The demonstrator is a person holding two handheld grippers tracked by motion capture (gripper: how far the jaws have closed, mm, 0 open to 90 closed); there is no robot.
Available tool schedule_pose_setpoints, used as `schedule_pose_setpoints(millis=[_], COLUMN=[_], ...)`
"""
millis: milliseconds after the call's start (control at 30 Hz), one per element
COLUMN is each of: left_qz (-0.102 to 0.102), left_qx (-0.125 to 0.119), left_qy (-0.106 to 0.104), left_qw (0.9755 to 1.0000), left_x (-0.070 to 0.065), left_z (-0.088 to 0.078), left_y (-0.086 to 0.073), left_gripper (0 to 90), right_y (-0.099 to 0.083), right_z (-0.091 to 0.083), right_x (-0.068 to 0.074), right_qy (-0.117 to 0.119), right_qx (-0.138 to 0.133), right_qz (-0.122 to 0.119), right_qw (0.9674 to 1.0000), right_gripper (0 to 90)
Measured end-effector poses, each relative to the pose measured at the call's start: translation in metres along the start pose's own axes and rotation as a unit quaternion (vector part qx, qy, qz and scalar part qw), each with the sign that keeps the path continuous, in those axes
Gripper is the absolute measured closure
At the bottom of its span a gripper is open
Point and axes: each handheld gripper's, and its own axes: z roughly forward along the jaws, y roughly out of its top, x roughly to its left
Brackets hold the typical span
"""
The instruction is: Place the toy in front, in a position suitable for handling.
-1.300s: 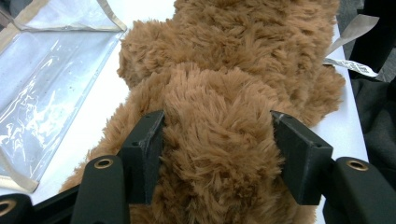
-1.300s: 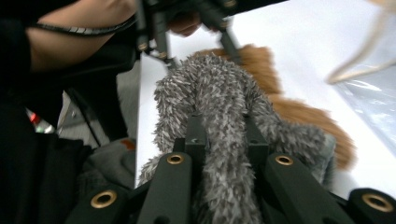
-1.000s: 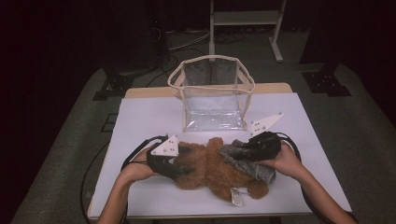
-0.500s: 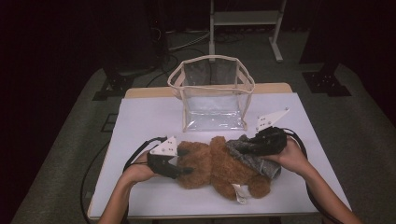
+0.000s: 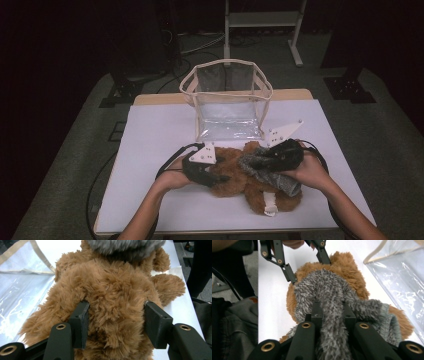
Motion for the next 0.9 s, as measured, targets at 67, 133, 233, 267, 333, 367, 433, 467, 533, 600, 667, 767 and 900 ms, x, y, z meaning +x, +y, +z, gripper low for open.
schedule_pose_setpoints(millis=[67,133,233,267,333,367,433,467,533,600,667,767,900], left_qz=[0.001,-0.002,-0.002,-0.004,-0.005,-0.008,-0.013,-0.015,-0.018,-0.010,-0.002,0.002,0.009], left_qx=[-0.003,-0.006,-0.010,-0.009,-0.001,0.001,-0.002,-0.005,-0.011,-0.008,-0.004,-0.002,0.002], left_qy=[0.001,0.002,0.003,0.004,0.006,0.008,0.007,0.008,0.003,0.002,0.005,0.004,0.003], left_qw=[1.0000,1.0000,0.9999,0.9999,1.0000,0.9999,0.9999,0.9998,0.9998,0.9999,1.0000,1.0000,1.0000], left_x=[0.001,0.003,0.004,0.005,0.006,0.006,0.007,0.007,0.006,0.004,0.000,-0.003,-0.007], left_z=[-0.001,-0.004,-0.012,-0.014,-0.017,-0.017,-0.016,-0.014,-0.011,-0.010,-0.010,-0.009,-0.009], left_y=[0.000,-0.002,-0.006,-0.007,-0.010,-0.011,-0.015,-0.017,-0.017,-0.016,-0.013,-0.013,-0.013], left_gripper=[42.7,41.1,38.7,38.8,39.8,40.5,43.5,44.8,45.7,46.0,46.0,46.1,46.0], right_y=[-0.004,-0.009,-0.013,-0.014,-0.014,-0.013,-0.011,-0.008,-0.001,0.004,0.021,0.033,0.045], right_z=[0.000,-0.002,-0.004,-0.004,-0.005,-0.005,-0.006,-0.005,-0.004,-0.002,0.007,0.021,0.039], right_x=[-0.003,-0.008,-0.013,-0.014,-0.017,-0.018,-0.018,-0.018,-0.016,-0.014,-0.013,-0.017,-0.023], right_qy=[-0.003,-0.005,-0.007,-0.008,-0.011,-0.013,-0.014,-0.012,-0.013,-0.012,-0.004,0.012,0.029], right_qx=[0.001,-0.003,-0.010,-0.012,-0.014,-0.014,-0.014,-0.016,-0.012,-0.011,-0.002,0.003,0.007], right_qz=[0.003,0.006,0.019,0.021,0.023,0.025,0.027,0.028,0.019,0.015,-0.003,-0.003,0.004], right_qw=[1.0000,1.0000,0.9997,0.9997,0.9996,0.9995,0.9994,0.9994,0.9997,0.9998,1.0000,0.9999,0.9995], right_gripper=[77.3,77.5,77.6,77.6,77.6,77.6,77.6,77.6,77.6,77.6,77.6,77.6,77.5])
